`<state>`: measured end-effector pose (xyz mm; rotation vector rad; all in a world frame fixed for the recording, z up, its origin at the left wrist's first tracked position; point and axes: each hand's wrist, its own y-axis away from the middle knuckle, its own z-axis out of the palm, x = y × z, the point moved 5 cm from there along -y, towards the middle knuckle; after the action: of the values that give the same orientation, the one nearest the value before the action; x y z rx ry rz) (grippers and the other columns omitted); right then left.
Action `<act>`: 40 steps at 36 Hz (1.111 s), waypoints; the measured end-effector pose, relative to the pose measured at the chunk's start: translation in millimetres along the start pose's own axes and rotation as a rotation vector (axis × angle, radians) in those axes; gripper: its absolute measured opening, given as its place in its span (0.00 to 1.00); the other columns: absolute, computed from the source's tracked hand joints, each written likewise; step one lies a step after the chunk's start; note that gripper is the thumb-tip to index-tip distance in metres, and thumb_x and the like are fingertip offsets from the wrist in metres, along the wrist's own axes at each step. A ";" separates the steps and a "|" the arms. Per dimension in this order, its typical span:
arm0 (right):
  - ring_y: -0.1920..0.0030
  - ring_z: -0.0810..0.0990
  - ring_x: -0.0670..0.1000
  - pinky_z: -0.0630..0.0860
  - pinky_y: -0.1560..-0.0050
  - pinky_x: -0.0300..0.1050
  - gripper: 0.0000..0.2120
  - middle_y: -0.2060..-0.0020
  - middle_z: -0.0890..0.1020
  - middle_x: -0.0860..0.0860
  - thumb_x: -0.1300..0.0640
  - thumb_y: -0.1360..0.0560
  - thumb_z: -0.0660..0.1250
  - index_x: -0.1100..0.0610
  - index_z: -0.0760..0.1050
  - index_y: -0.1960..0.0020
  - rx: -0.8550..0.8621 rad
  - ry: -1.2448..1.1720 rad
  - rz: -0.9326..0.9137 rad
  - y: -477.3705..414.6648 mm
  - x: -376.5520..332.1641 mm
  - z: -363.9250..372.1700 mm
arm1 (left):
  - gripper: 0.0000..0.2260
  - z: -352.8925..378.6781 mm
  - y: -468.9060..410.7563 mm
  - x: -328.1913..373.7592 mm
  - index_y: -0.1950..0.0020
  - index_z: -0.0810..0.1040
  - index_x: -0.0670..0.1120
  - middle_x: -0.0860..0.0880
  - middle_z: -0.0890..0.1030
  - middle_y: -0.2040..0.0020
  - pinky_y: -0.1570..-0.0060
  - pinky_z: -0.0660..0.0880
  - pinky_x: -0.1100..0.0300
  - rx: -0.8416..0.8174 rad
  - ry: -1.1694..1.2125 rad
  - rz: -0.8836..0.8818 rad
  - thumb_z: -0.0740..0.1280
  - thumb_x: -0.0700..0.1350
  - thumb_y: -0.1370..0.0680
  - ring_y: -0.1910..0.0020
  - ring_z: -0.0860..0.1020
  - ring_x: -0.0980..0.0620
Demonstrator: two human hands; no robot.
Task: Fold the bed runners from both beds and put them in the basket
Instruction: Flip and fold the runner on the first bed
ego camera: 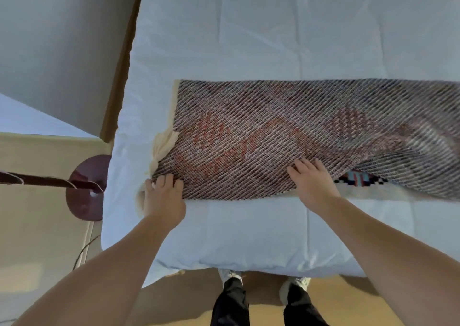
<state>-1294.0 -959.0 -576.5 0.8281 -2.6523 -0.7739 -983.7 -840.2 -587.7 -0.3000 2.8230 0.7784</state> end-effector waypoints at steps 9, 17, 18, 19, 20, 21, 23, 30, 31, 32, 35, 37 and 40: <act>0.23 0.48 0.58 0.46 0.25 0.57 0.28 0.23 0.51 0.56 0.59 0.21 0.56 0.55 0.52 0.23 0.112 -0.059 0.101 23.6 65.8 12.5 | 0.30 -46.0 -12.1 151.5 0.24 0.53 0.44 0.42 0.54 0.24 0.27 0.50 0.46 0.087 0.071 0.325 0.58 0.52 0.23 0.26 0.54 0.42; 0.23 0.44 0.60 0.46 0.25 0.58 0.37 0.23 0.45 0.60 0.59 0.25 0.62 0.58 0.44 0.22 0.283 -0.197 0.362 29.2 151.1 46.9 | 0.32 -76.8 -29.5 303.0 0.23 0.36 0.44 0.45 0.39 0.22 0.26 0.37 0.48 0.164 0.106 0.510 0.51 0.51 0.19 0.24 0.38 0.47; 0.23 0.44 0.60 0.46 0.25 0.58 0.40 0.23 0.45 0.60 0.57 0.25 0.63 0.59 0.42 0.23 0.283 -0.234 0.394 28.6 159.9 53.5 | 0.32 -79.3 -32.5 315.1 0.23 0.36 0.44 0.46 0.39 0.22 0.26 0.37 0.48 0.162 0.119 0.511 0.52 0.51 0.19 0.24 0.38 0.47; 0.23 0.44 0.60 0.45 0.25 0.57 0.42 0.23 0.45 0.60 0.53 0.26 0.65 0.60 0.41 0.23 0.281 -0.268 0.418 28.7 167.3 59.8 | 0.32 -81.4 -35.3 325.0 0.23 0.35 0.45 0.46 0.38 0.22 0.26 0.38 0.47 0.155 0.129 0.508 0.52 0.50 0.19 0.24 0.38 0.47; 0.23 0.44 0.60 0.44 0.25 0.57 0.45 0.23 0.44 0.60 0.50 0.27 0.66 0.61 0.40 0.23 0.269 -0.289 0.431 29.2 173.3 66.1 | 0.33 -82.6 -37.8 332.7 0.23 0.35 0.46 0.47 0.38 0.22 0.26 0.39 0.46 0.145 0.132 0.505 0.53 0.50 0.19 0.24 0.37 0.47; 0.23 0.43 0.60 0.44 0.25 0.57 0.47 0.23 0.43 0.61 0.47 0.27 0.66 0.62 0.39 0.23 0.255 -0.291 0.430 30.6 178.2 73.5 | 0.34 -82.9 -39.9 338.4 0.23 0.35 0.46 0.47 0.38 0.22 0.26 0.40 0.45 0.132 0.130 0.501 0.54 0.51 0.20 0.24 0.37 0.47; 0.23 0.45 0.61 0.45 0.25 0.58 0.45 0.23 0.45 0.61 0.45 0.26 0.64 0.63 0.40 0.23 0.250 -0.272 0.403 35.3 187.2 86.6 | 0.35 -81.1 -43.0 344.8 0.23 0.35 0.47 0.47 0.37 0.22 0.26 0.40 0.43 0.106 0.117 0.490 0.55 0.52 0.20 0.24 0.37 0.47; 0.23 0.45 0.57 0.46 0.24 0.56 0.30 0.23 0.45 0.58 0.55 0.20 0.52 0.60 0.45 0.22 0.128 -0.193 0.332 48.7 220.7 114.2 | 0.34 -72.0 -45.9 349.7 0.23 0.35 0.48 0.47 0.35 0.23 0.28 0.36 0.41 0.065 0.052 0.475 0.54 0.54 0.20 0.24 0.35 0.47; 0.23 0.45 0.57 0.46 0.24 0.55 0.29 0.23 0.46 0.57 0.57 0.20 0.52 0.60 0.46 0.22 0.137 -0.183 0.319 50.1 224.7 114.0 | 0.34 -71.6 -45.5 350.0 0.23 0.35 0.48 0.47 0.35 0.23 0.28 0.36 0.40 0.065 0.055 0.474 0.54 0.53 0.20 0.24 0.35 0.47; 0.23 0.46 0.56 0.46 0.24 0.54 0.28 0.22 0.46 0.57 0.60 0.20 0.51 0.60 0.46 0.22 0.143 -0.179 0.305 51.5 228.9 113.9 | 0.34 -71.2 -44.6 350.1 0.23 0.35 0.48 0.47 0.35 0.23 0.28 0.36 0.40 0.065 0.060 0.474 0.55 0.52 0.20 0.24 0.35 0.47; 0.23 0.47 0.53 0.45 0.24 0.50 0.29 0.22 0.48 0.54 0.63 0.21 0.53 0.58 0.47 0.22 0.132 -0.199 0.269 59.3 243.5 115.9 | 0.33 -70.6 -40.3 348.6 0.23 0.37 0.47 0.47 0.36 0.22 0.28 0.37 0.39 0.063 0.073 0.476 0.54 0.49 0.20 0.24 0.35 0.47; 0.23 0.49 0.52 0.45 0.25 0.48 0.29 0.22 0.50 0.53 0.63 0.21 0.54 0.57 0.49 0.22 0.135 -0.207 0.259 72.1 253.4 117.9 | 0.32 -70.6 -35.2 345.9 0.23 0.37 0.47 0.47 0.36 0.22 0.28 0.38 0.39 0.065 0.069 0.478 0.54 0.48 0.20 0.24 0.35 0.47; 0.23 0.51 0.50 0.47 0.25 0.47 0.29 0.22 0.50 0.51 0.63 0.22 0.54 0.55 0.49 0.22 0.125 -0.197 0.259 100.5 265.2 122.2 | 0.31 -66.9 -25.2 341.6 0.23 0.36 0.47 0.46 0.37 0.22 0.28 0.37 0.40 0.063 0.056 0.486 0.52 0.49 0.19 0.24 0.36 0.47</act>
<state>-1599.9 -994.4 -599.4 0.4403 -2.9295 -0.6589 -1314.5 -944.7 -626.2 0.3970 3.0012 0.7691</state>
